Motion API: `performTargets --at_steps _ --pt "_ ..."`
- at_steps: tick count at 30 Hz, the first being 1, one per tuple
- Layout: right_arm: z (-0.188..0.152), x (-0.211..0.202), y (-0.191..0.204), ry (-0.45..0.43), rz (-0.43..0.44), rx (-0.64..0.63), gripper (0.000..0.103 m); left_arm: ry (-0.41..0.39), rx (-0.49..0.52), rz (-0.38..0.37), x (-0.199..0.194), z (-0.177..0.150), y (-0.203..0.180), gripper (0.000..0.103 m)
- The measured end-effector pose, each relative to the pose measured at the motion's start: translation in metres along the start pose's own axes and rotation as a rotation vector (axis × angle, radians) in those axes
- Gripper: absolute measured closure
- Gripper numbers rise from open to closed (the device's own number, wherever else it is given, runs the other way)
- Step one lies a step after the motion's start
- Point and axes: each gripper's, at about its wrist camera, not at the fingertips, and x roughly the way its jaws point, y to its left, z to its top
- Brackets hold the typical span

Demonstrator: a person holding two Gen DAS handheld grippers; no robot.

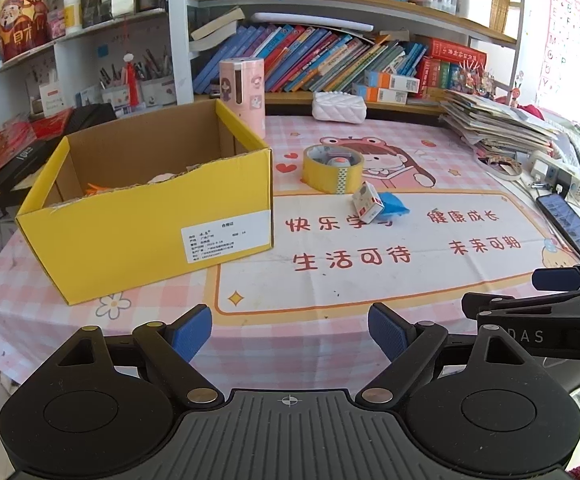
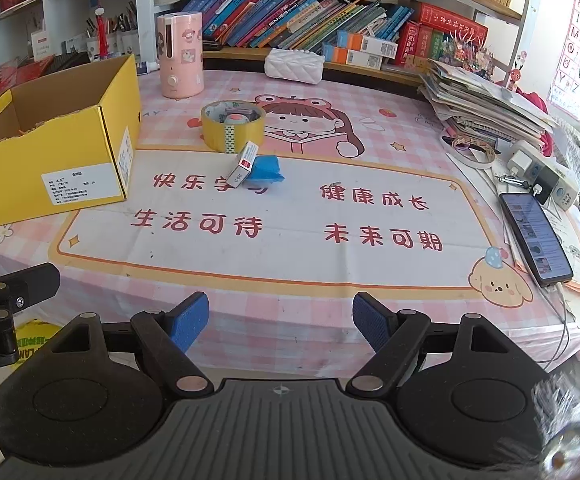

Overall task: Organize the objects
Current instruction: 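Withdraw both tools from the box toward the tape roll and small items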

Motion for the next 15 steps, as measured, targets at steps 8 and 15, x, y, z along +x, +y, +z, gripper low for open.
performTargets --at_steps 8,15 --pt "0.008 0.008 0.0 -0.001 0.016 -0.006 0.025 0.002 -0.008 0.02 0.003 0.003 0.003 0.015" --pt "0.01 0.013 0.001 0.009 0.025 -0.019 0.025 0.018 -0.022 0.026 0.009 0.003 0.003 0.015"
